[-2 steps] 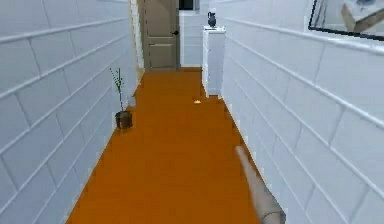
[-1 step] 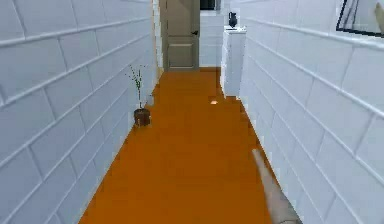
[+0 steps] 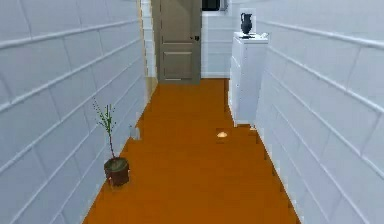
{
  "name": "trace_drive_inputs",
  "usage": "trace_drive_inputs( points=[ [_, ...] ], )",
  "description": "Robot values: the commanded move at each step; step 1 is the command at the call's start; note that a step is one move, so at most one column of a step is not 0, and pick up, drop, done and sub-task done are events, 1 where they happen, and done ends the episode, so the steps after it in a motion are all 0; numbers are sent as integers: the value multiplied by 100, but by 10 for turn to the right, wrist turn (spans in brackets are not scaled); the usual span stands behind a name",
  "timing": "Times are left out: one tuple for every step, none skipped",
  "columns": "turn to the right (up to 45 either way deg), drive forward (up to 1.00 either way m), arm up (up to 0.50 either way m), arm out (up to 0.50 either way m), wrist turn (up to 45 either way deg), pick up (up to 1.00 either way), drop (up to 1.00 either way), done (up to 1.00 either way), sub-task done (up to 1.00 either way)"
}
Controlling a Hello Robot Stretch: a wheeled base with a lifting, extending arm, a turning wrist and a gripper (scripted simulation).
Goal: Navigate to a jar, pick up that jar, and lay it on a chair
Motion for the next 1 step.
trace_drive_inputs(
  points=[
    [0, 100, 0, 0, 0, 0, 0, 0, 0]
  ],
)
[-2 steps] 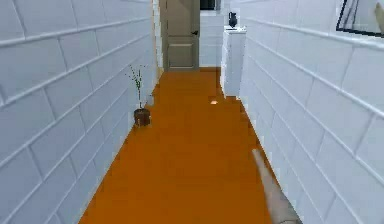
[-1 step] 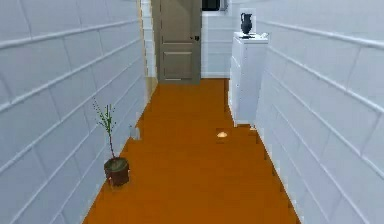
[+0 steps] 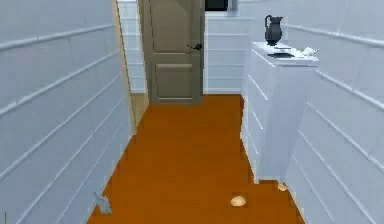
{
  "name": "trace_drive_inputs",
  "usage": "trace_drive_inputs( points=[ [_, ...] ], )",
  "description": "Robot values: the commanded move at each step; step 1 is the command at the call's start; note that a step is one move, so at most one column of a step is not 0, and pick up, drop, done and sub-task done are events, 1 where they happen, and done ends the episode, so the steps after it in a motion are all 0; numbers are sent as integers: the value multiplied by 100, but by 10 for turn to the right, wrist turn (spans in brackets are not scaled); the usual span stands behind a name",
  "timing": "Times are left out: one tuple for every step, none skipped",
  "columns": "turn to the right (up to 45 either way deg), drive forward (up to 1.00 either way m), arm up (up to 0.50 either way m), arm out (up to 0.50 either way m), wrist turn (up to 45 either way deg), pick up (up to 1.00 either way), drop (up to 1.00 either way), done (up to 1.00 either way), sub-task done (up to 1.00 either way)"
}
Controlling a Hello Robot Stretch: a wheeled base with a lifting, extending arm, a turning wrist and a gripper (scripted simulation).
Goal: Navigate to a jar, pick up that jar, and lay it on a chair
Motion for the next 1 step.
trace_drive_inputs(
  points=[
    [-60, 0, 0, 0, 0, 0, 0, 0, 0]
  ],
)
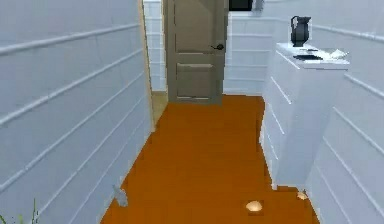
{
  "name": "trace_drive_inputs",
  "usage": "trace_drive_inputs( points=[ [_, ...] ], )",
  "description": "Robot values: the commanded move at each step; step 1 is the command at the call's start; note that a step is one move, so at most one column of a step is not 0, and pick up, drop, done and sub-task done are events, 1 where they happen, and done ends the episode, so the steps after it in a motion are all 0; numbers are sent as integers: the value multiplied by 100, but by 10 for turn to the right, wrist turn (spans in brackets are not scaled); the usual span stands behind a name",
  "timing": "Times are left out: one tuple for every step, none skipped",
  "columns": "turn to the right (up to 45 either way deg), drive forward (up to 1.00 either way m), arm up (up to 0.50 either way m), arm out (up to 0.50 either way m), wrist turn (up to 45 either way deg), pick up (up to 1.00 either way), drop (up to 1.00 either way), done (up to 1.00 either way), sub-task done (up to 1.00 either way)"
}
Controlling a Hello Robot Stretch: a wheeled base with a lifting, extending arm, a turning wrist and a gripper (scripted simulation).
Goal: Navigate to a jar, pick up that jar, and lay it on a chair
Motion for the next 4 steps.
trace_drive_inputs(
  points=[
    [0, 55, 0, 0, 0, 0, 0, 0, 0],
    [30, 0, 0, 0, 0, 0, 0, 0, 0],
    [0, 15, 0, 0, 0, 0, 0, 0, 0],
    [-30, 0, 0, 0, 0, 0, 0, 0, 0]
  ],
)
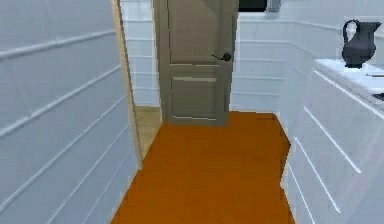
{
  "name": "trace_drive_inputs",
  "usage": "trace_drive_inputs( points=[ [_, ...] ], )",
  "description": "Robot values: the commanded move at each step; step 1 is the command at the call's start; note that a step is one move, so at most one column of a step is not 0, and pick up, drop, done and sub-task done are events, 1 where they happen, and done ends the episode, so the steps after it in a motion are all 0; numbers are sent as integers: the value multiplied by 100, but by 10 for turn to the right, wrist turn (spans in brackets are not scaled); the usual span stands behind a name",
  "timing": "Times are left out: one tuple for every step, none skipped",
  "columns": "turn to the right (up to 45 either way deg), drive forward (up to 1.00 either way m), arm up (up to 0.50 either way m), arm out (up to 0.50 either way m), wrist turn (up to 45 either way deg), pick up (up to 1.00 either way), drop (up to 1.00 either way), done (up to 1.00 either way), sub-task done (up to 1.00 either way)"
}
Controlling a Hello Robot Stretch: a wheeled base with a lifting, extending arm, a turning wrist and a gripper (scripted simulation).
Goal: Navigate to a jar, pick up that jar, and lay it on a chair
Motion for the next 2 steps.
trace_drive_inputs(
  points=[
    [0, 100, 0, 0, 0, 0, 0, 0, 0],
    [-30, 0, 0, 0, 0, 0, 0, 0, 0]
  ],
)
